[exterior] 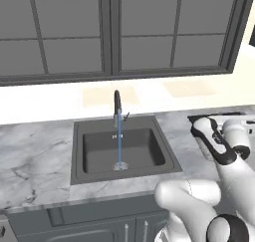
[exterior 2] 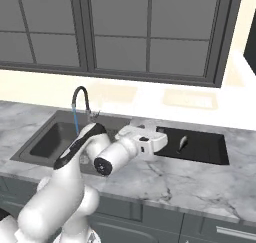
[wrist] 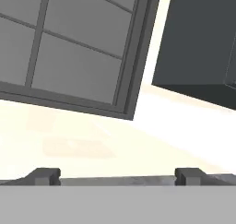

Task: Take the fish out of the fridge, briefly rinse it in the sink, and place it on the tray next to the sink.

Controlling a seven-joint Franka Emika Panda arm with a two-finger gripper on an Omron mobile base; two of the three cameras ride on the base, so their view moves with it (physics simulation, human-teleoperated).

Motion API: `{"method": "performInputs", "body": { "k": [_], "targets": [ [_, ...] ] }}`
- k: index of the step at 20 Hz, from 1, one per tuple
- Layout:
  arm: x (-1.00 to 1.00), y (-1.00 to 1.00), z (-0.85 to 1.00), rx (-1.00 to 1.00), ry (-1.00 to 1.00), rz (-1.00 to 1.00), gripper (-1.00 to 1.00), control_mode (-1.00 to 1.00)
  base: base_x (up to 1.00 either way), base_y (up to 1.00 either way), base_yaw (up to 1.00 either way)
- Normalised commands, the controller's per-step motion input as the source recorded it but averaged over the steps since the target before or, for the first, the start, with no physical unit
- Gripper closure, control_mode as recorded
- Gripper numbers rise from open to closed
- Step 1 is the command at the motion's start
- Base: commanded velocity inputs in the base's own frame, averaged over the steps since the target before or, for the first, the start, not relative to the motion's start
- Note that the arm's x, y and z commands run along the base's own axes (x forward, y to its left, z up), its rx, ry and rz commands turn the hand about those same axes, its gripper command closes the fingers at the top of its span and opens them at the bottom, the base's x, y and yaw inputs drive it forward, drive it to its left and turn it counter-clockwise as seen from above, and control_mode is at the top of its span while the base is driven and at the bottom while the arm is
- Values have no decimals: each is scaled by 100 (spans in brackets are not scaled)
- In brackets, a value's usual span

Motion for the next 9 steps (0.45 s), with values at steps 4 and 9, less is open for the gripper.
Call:
{"method": "performInputs", "body": {
  "k": [4, 9],
  "targets": [
    [-98, 83, 100, -11, -28, 0, -100, -100, 0, 0, 0],
    [-81, 67, 100, 0, -13, 0, -100, -100, 0, 0, 0]
  ]
}}
